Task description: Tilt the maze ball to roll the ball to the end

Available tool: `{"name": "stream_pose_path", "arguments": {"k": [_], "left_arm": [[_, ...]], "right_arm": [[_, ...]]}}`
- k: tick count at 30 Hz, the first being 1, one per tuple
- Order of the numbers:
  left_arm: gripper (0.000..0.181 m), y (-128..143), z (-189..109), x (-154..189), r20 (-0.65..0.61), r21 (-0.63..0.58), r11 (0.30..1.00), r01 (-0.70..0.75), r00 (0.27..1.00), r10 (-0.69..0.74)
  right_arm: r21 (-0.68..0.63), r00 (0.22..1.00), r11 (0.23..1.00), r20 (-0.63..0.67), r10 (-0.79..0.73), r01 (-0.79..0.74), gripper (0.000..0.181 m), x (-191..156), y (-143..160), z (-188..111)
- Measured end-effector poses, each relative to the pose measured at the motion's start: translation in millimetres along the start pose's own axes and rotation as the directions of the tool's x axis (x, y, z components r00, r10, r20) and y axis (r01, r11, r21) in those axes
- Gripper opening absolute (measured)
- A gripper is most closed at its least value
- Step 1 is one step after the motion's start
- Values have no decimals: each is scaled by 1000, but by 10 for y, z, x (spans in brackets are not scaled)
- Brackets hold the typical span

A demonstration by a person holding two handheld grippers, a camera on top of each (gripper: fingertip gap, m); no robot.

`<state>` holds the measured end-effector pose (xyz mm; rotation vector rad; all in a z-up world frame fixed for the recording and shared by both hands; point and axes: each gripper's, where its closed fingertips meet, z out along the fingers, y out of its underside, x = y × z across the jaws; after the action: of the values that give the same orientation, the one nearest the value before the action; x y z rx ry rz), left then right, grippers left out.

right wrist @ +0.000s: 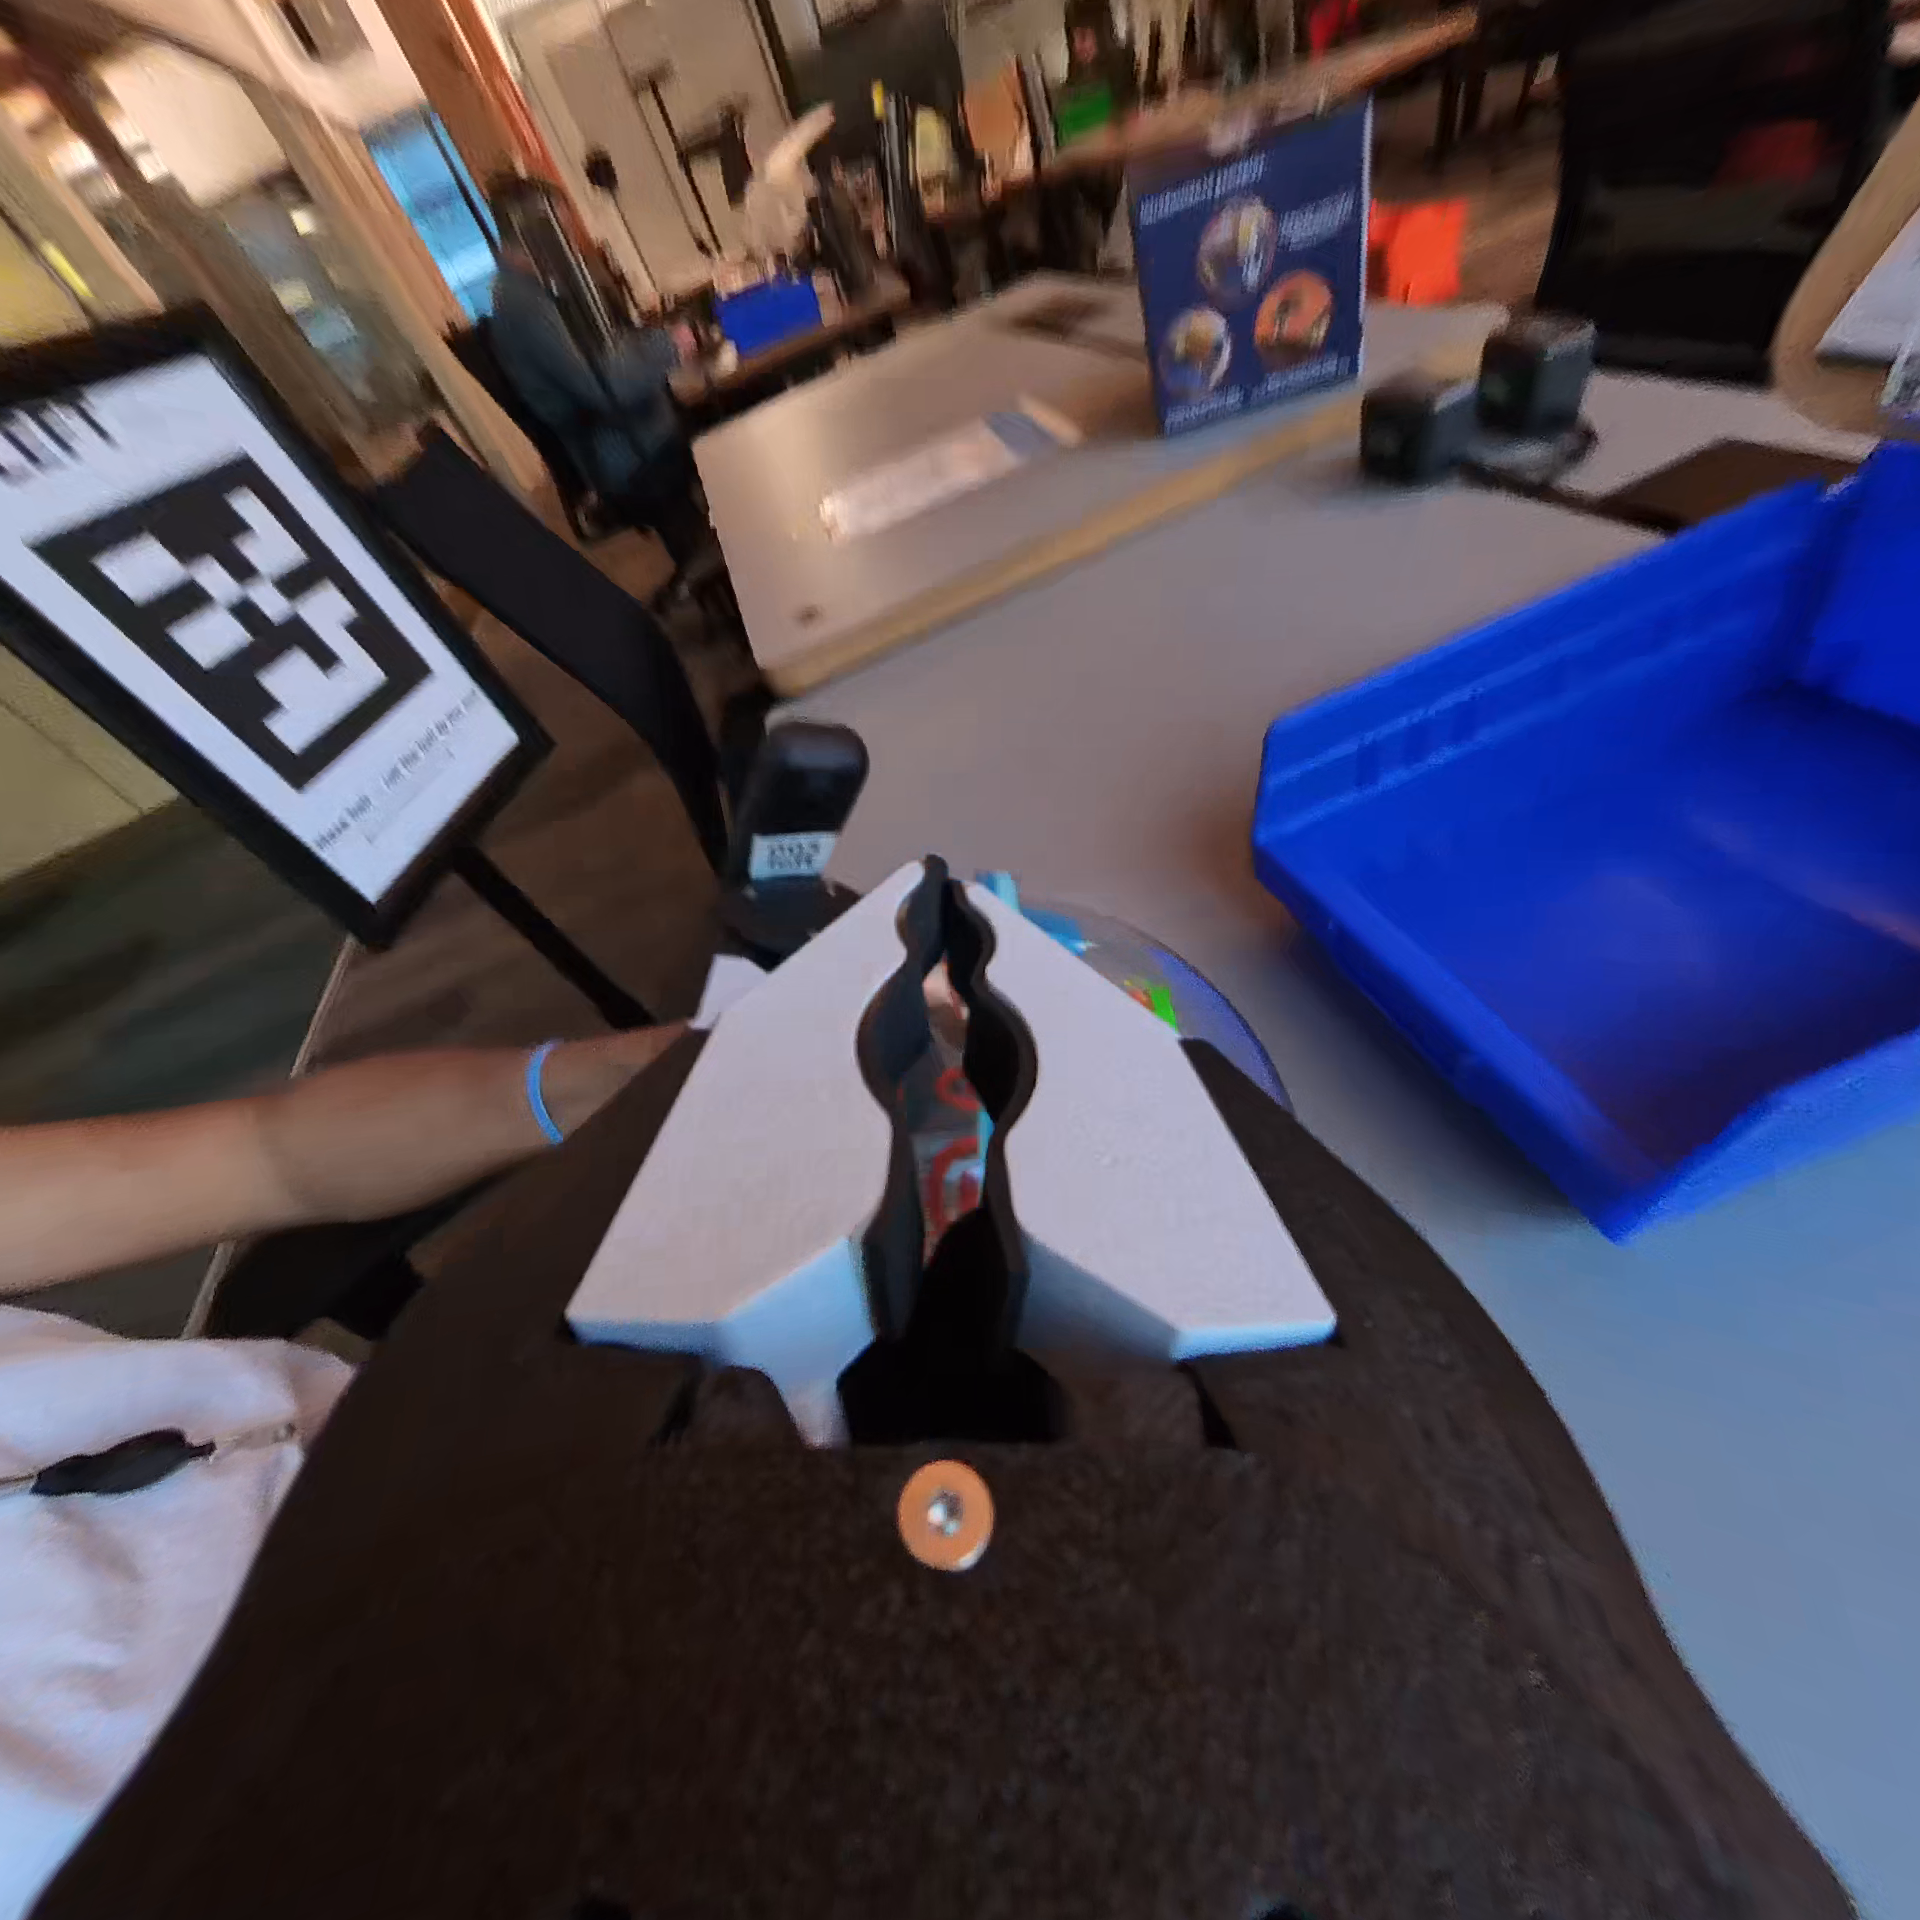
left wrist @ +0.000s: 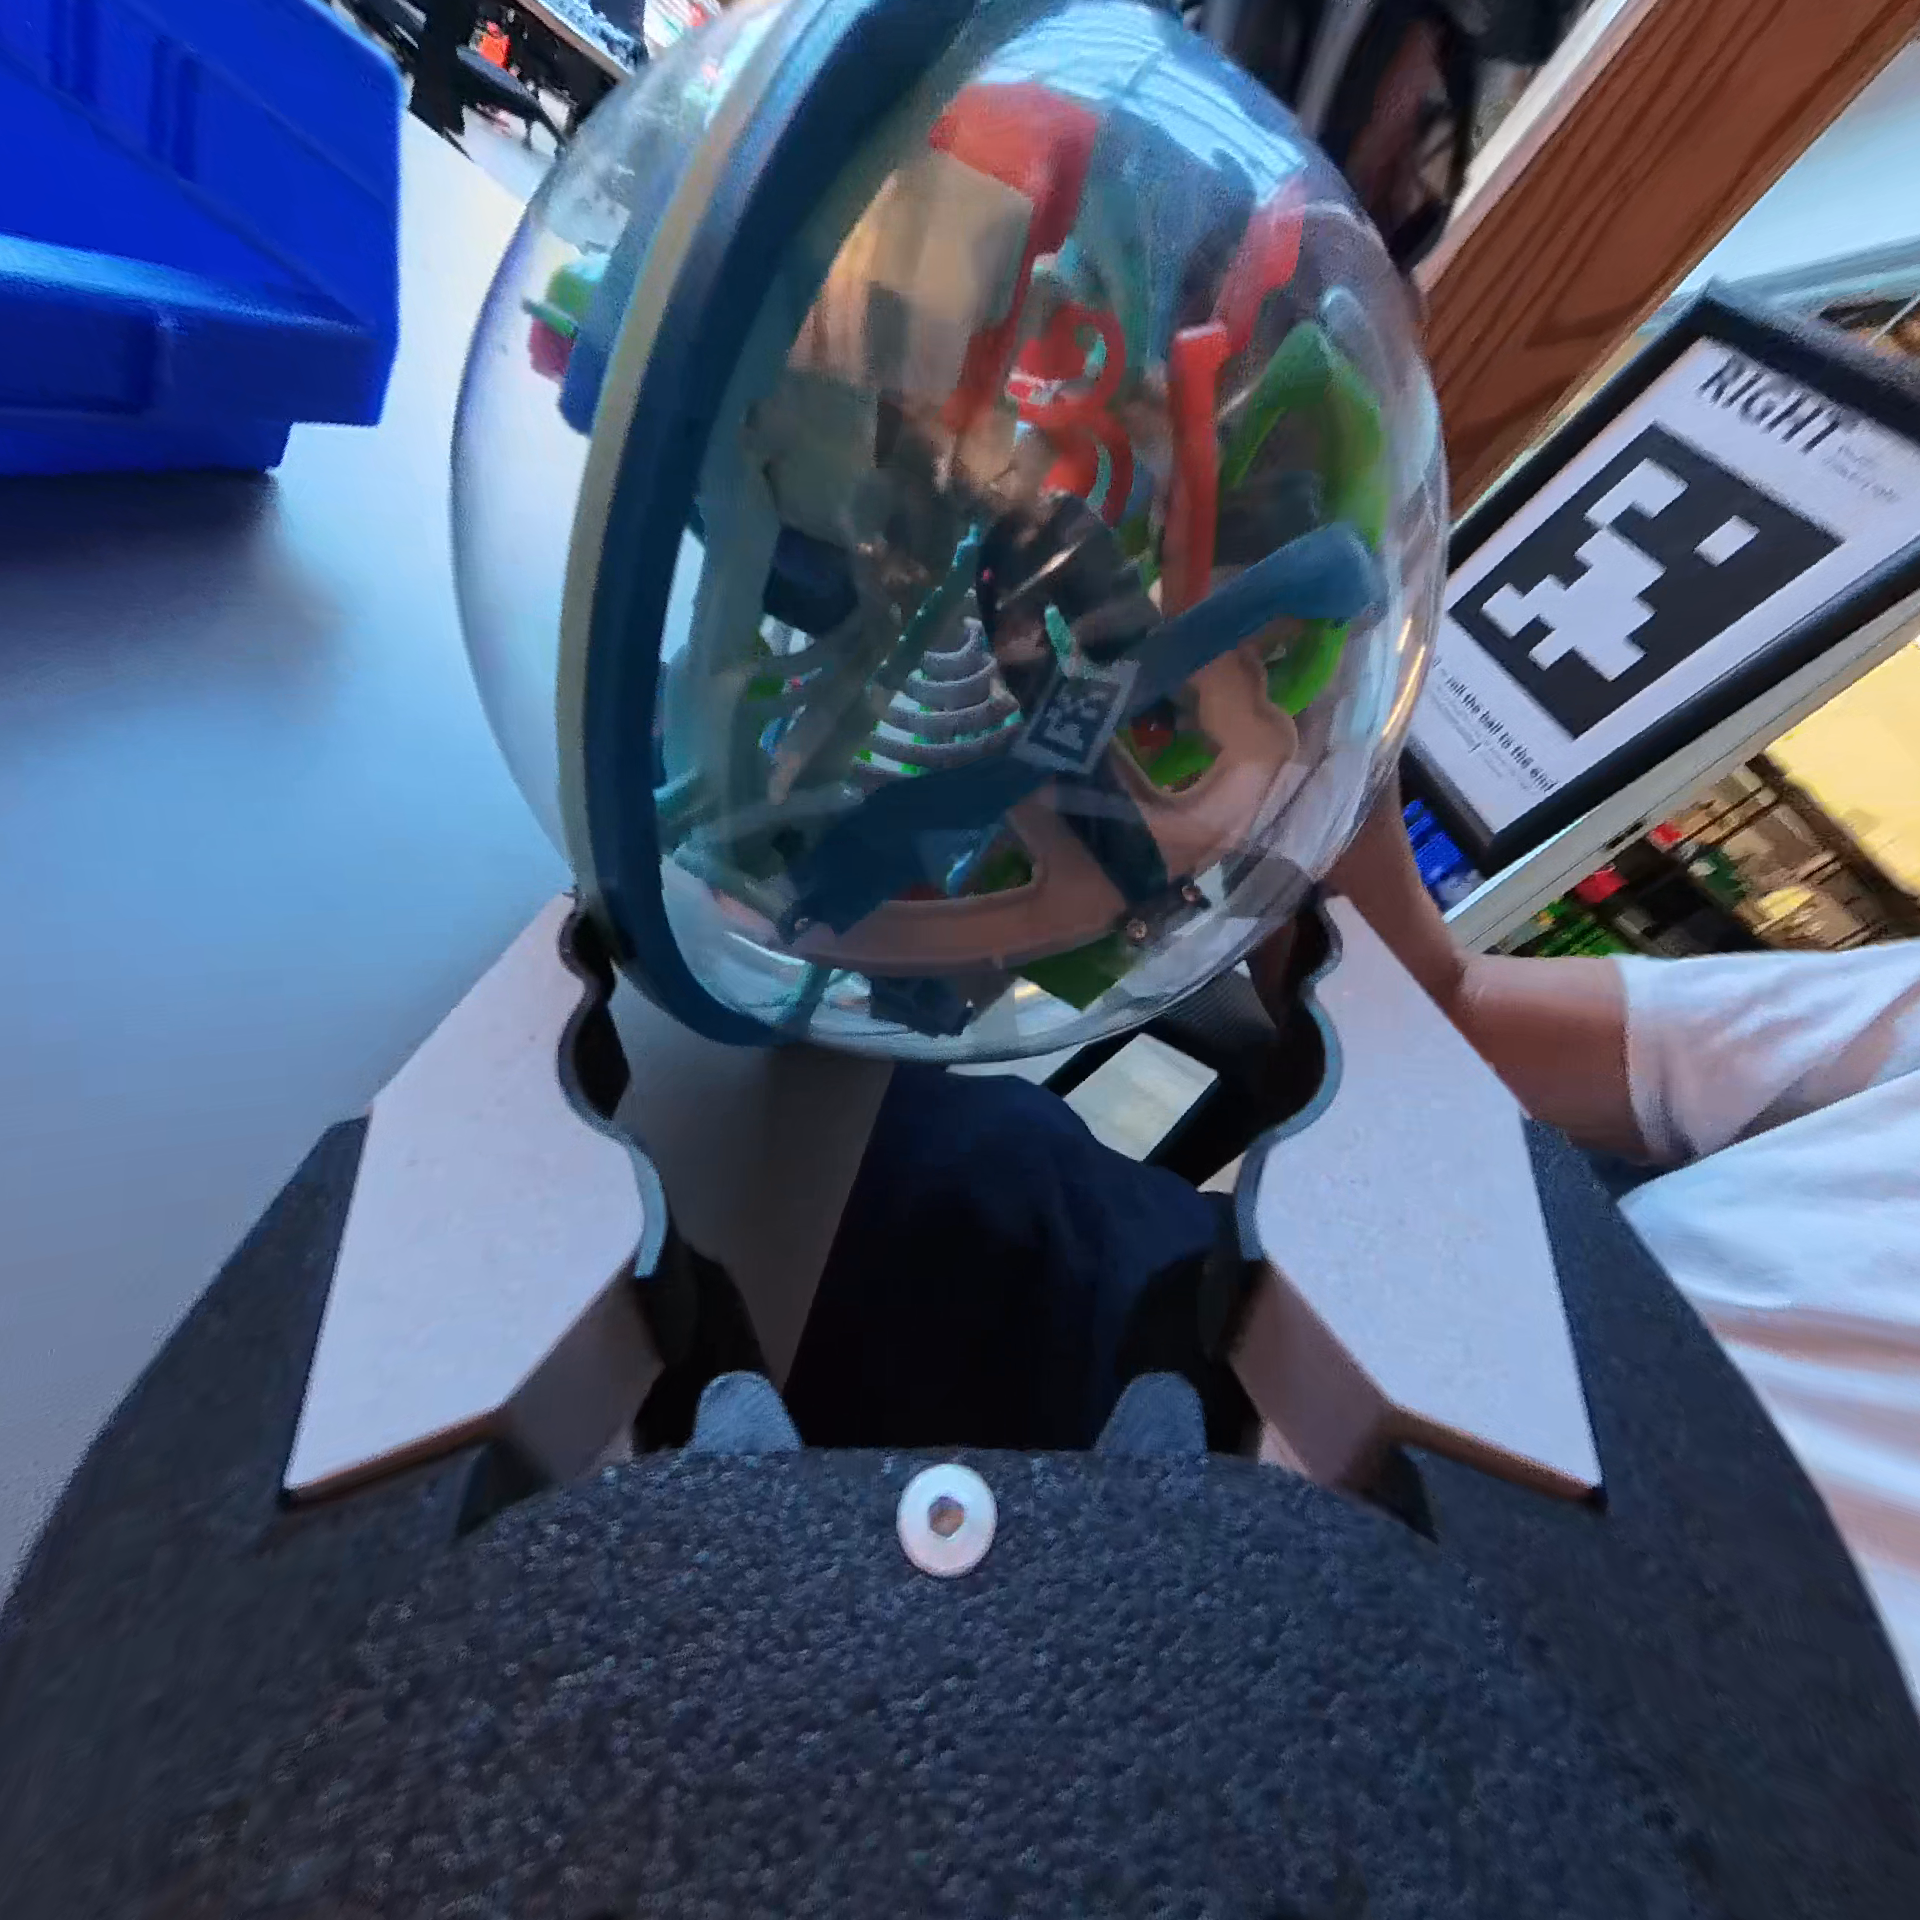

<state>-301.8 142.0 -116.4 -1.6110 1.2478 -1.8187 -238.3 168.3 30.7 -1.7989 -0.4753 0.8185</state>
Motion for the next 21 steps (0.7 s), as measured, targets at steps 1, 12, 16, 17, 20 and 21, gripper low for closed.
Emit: {"name": "stream_pose_path", "arguments": {"k": [1,12,16,17,20,21], "left_arm": [[124,-8,-32,-35,-11,24,999,35,999,-35],[0,-145,-228,51,-44,183,983,19,999,-11],[13,-367,-425,132,-6,223,975,-3,1000,5],[17,-480,-476,127,39,235,971,-29,999,20],[47,-916,-530,-12,242,221,969,-106,969,51],[63,-1070,-490,-104,315,197,974,-115,948,48]], "right_arm": [[24,1000,1000,-14,-18,19,0,-19,-85,-87],[426,957,870,-249,-151,248,0,-334,-789,-1076],[294,918,907,-347,-194,303,8,161,-518,-1159],[249,894,914,-398,-205,320,21,376,-415,-1188],[191,892,951,-428,-143,244,81,907,-43,-1191],[170,921,976,-384,-63,138,102,1030,141,-1139]]}}
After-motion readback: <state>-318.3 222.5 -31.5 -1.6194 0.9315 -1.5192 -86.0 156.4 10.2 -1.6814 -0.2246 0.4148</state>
